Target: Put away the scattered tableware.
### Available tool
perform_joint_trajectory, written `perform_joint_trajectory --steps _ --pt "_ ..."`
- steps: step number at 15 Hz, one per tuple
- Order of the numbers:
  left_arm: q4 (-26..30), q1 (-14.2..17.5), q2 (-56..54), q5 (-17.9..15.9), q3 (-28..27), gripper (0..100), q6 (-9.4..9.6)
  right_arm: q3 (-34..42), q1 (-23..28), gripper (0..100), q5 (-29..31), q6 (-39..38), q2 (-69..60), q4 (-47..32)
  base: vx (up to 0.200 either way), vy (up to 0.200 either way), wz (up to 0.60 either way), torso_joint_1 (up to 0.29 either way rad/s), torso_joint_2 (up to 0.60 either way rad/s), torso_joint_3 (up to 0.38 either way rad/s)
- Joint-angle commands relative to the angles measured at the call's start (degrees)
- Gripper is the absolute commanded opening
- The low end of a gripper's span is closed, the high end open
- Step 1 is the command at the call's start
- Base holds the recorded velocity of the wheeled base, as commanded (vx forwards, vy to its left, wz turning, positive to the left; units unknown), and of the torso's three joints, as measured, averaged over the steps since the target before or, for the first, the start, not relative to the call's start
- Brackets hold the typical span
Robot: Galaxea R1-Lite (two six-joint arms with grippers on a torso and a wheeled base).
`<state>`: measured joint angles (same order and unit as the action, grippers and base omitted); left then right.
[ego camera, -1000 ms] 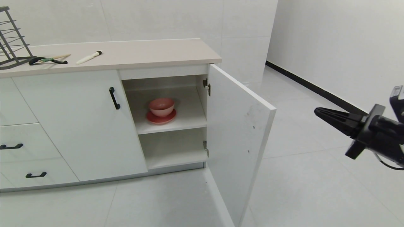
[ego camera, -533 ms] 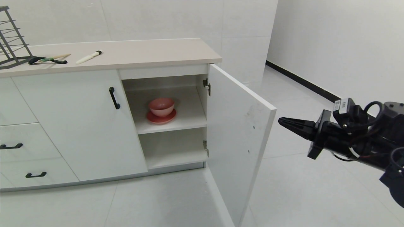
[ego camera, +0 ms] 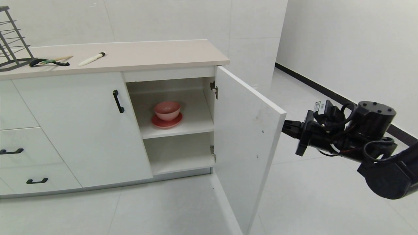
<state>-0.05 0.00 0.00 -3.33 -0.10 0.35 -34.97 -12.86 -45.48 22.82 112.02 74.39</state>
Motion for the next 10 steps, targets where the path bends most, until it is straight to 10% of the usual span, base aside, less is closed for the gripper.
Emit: perform_joint_trajectory --steps 1,10 --pt "-0.04 0.00 0.00 -0.01 0.01 100 0.00 0.08 -2.34 0 -0.22 0.03 0.66 0.06 0.000 0.000 0.00 0.000 0.00 0.000" --pt "-0.04 0.00 0.00 -0.01 0.01 100 0.00 -3.35 -10.08 0 -0.04 -0.06 0.66 -0.47 0.000 0.000 0.00 0.000 0.00 0.000"
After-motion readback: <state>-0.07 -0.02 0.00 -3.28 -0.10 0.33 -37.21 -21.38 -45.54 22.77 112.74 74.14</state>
